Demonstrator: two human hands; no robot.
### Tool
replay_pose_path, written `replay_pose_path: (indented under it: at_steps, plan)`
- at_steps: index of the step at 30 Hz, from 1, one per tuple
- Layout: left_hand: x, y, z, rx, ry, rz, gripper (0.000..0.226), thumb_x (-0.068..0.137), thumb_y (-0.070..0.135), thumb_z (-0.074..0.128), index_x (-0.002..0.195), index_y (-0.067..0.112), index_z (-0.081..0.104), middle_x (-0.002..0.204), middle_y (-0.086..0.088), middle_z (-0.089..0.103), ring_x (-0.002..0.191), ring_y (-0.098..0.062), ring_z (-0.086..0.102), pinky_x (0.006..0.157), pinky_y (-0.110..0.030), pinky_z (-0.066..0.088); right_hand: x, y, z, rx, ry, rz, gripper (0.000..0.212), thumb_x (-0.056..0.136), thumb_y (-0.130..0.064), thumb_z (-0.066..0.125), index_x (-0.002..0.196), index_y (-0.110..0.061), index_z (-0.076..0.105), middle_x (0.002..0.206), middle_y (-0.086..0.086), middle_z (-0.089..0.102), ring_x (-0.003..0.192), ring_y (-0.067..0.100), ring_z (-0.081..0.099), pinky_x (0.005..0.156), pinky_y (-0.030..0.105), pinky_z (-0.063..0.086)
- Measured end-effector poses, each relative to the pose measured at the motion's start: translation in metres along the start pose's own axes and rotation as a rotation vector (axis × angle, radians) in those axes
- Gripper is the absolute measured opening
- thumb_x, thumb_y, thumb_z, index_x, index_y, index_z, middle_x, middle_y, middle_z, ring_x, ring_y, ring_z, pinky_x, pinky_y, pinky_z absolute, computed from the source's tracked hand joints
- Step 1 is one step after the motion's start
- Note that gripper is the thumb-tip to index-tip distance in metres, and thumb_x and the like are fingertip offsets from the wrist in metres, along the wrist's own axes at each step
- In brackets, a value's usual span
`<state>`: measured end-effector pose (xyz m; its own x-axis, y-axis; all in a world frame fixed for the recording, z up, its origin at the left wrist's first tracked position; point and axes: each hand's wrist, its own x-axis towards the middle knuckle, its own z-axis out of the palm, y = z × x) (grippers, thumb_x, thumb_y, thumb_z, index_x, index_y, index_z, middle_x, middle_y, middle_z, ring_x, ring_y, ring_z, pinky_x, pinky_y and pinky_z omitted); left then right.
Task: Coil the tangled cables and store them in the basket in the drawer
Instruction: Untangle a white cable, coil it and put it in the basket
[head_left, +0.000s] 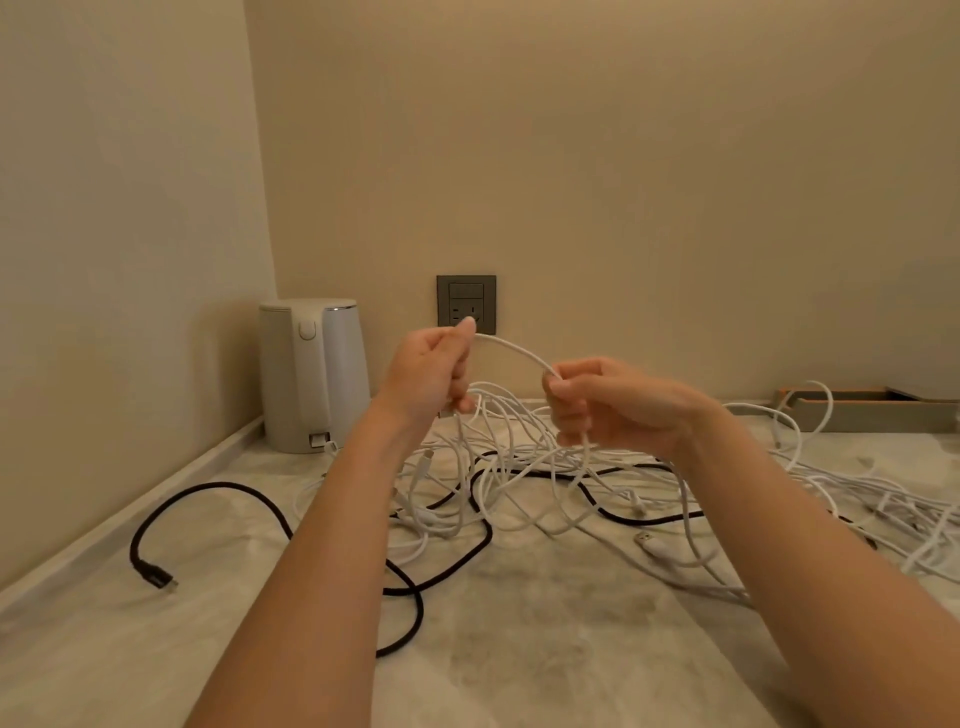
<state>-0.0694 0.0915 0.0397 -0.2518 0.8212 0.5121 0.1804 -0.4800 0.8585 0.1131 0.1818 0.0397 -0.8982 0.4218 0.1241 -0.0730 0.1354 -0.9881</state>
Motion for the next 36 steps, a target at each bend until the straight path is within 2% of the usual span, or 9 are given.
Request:
replay_pose_path:
  at_steps: [3,6,8,11,15,18,24,31,36]
  plan:
    - [0.004,-0.003,-0.001,-0.287,0.075,-0.12,0.042,0.102,0.024,0.04,0.062,0.018,0.031,0.044,0.01,0.022,0.036,-0.004,0.02,0.033,-0.015,0.021,-0.004,0.01,-0.006,0.164,-0.116,-0.032,0.011,0.087,-0.014,0.061,0.08,-0.013,0.052,0.074,0.006,0.061,0.07,0.019,0.063,0.089,0.047,0.052]
    - [0.006,-0.005,-0.006,-0.529,0.087,-0.249,0.042,0.102,0.025,0.038,0.061,0.018,0.031,0.041,0.01,0.021,0.031,-0.002,0.02,0.029,-0.013,0.016,-0.005,0.005,-0.009,0.282,-0.075,-0.095,0.01,0.094,-0.018,0.044,0.089,-0.013,0.051,0.061,0.0,0.054,0.049,0.009,0.054,0.066,0.033,0.058]
    - [0.006,-0.008,-0.009,-0.64,0.021,-0.365,0.043,0.101,0.026,0.038,0.059,0.018,0.033,0.04,0.009,0.023,0.03,-0.002,0.021,0.028,-0.012,0.015,0.0,0.005,-0.009,0.251,0.118,-0.121,0.02,0.098,-0.021,0.037,0.085,-0.013,0.05,0.05,-0.008,0.035,0.036,0.001,0.032,0.038,0.015,0.04]
    - [0.003,-0.014,-0.007,-0.72,-0.179,-0.52,0.048,0.094,0.032,0.042,0.049,0.017,0.041,0.038,0.01,0.027,0.028,-0.002,0.025,0.031,-0.012,0.014,0.013,0.011,-0.013,0.108,0.47,-0.181,0.031,0.103,-0.019,0.034,0.075,-0.013,0.047,0.042,-0.012,0.025,0.033,0.001,0.018,0.031,0.013,0.015]
    - [-0.002,-0.016,-0.005,-0.682,-0.438,-0.553,0.044,0.087,0.038,0.047,0.049,0.016,0.046,0.035,0.011,0.032,0.028,-0.002,0.022,0.031,-0.012,0.019,0.027,0.015,-0.012,0.034,0.755,-0.185,0.033,0.102,-0.019,0.039,0.072,-0.012,0.05,0.038,-0.011,0.029,0.032,0.003,0.021,0.031,0.016,0.018]
    - [0.001,-0.019,-0.007,-0.862,-0.641,-0.504,0.035,0.09,0.027,0.057,0.059,0.01,0.053,0.039,0.007,0.036,0.036,-0.004,0.023,0.034,-0.016,0.03,0.038,0.018,-0.004,-0.137,0.852,-0.12,0.033,0.101,-0.023,0.042,0.072,-0.013,0.055,0.043,-0.007,0.032,0.037,0.007,0.025,0.034,0.018,0.023]
    - [0.007,-0.021,-0.02,-1.22,-0.665,-0.321,0.03,0.1,0.019,0.041,0.088,-0.003,0.057,0.052,-0.001,0.034,0.045,-0.012,0.032,0.046,-0.027,0.031,0.046,0.013,0.025,-0.629,0.567,0.063,0.033,0.099,-0.027,0.044,0.077,-0.014,0.064,0.051,-0.006,0.034,0.042,0.009,0.025,0.038,0.019,0.023]
    - [0.009,-0.022,-0.032,-1.176,-0.024,-0.204,0.045,0.102,0.027,0.032,0.061,0.013,0.048,0.044,0.007,0.031,0.034,-0.006,0.029,0.036,-0.017,0.028,0.041,0.005,0.054,-1.126,0.259,0.135,0.03,0.099,-0.026,0.043,0.089,-0.011,0.066,0.06,-0.006,0.045,0.052,0.009,0.038,0.05,0.024,0.031]
    - [0.013,-0.026,-0.042,-0.986,0.206,-0.222,0.041,0.104,0.032,0.03,0.068,0.015,0.042,0.046,0.008,0.031,0.035,-0.005,0.03,0.036,-0.016,0.03,0.024,-0.016,0.093,-1.375,-0.005,0.04,0.026,0.101,-0.024,0.039,0.092,-0.011,0.059,0.067,-0.014,0.039,0.057,-0.006,0.042,0.055,0.003,0.032]
